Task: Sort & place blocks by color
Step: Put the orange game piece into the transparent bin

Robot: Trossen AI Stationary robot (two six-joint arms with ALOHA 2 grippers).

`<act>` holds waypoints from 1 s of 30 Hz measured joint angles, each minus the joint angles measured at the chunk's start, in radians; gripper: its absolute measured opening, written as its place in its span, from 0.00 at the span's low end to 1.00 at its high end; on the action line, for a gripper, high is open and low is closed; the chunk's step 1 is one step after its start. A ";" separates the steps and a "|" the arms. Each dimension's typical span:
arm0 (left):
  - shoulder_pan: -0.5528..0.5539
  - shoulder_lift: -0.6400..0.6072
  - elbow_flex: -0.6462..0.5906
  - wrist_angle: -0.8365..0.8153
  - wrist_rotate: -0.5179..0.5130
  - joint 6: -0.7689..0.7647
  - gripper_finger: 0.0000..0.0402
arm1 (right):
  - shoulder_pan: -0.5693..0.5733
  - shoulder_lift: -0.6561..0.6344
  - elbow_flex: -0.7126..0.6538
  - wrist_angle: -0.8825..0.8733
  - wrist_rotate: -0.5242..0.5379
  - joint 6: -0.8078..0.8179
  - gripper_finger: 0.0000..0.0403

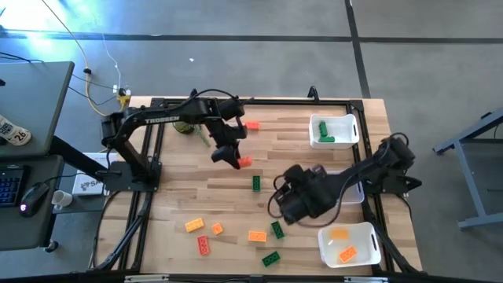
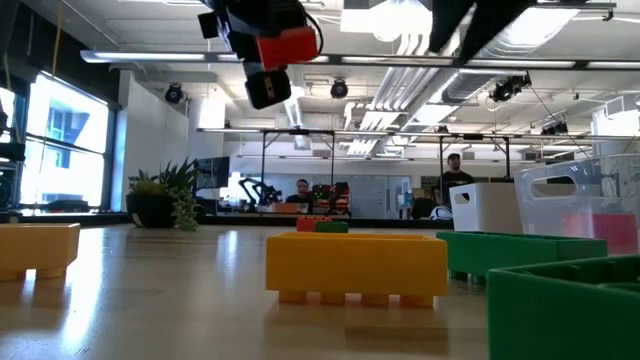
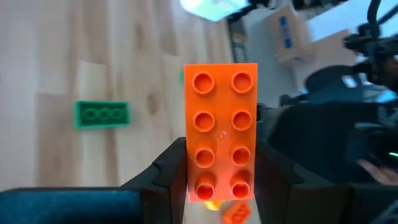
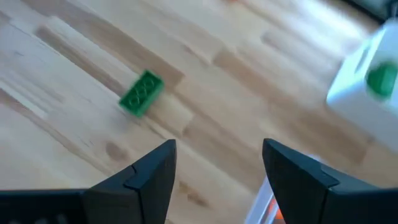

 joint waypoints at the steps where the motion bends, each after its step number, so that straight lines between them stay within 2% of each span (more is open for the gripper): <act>1: -0.002 -0.002 0.000 0.000 0.022 -0.006 0.28 | -0.010 -0.021 0.000 0.012 0.011 -0.056 0.56; 5: -0.015 -0.004 0.000 0.006 0.081 -0.038 0.28 | -0.051 -0.100 0.000 0.103 0.035 -0.343 0.56; 9: -0.030 -0.004 0.000 0.008 0.105 -0.060 0.28 | -0.105 -0.169 0.000 0.247 0.004 -0.694 0.56; 12: -0.040 -0.004 0.000 0.043 0.148 -0.114 0.28 | -0.156 -0.203 0.001 0.372 -0.079 -0.925 0.56; 16: -0.056 -0.004 0.000 0.146 0.194 -0.209 0.28 | -0.231 -0.220 0.001 0.519 -0.240 -1.149 0.56; 20: -0.067 -0.004 0.000 0.248 0.205 -0.305 0.29 | -0.289 -0.220 0.001 0.637 -0.403 -1.308 0.56; 23: -0.068 -0.004 0.000 0.302 0.218 -0.356 0.29 | -0.320 -0.221 0.001 0.675 -0.483 -1.392 0.56; 30: -0.068 -0.004 0.000 0.408 0.243 -0.461 0.29 | -0.363 -0.220 0.001 0.673 -0.638 -1.473 0.56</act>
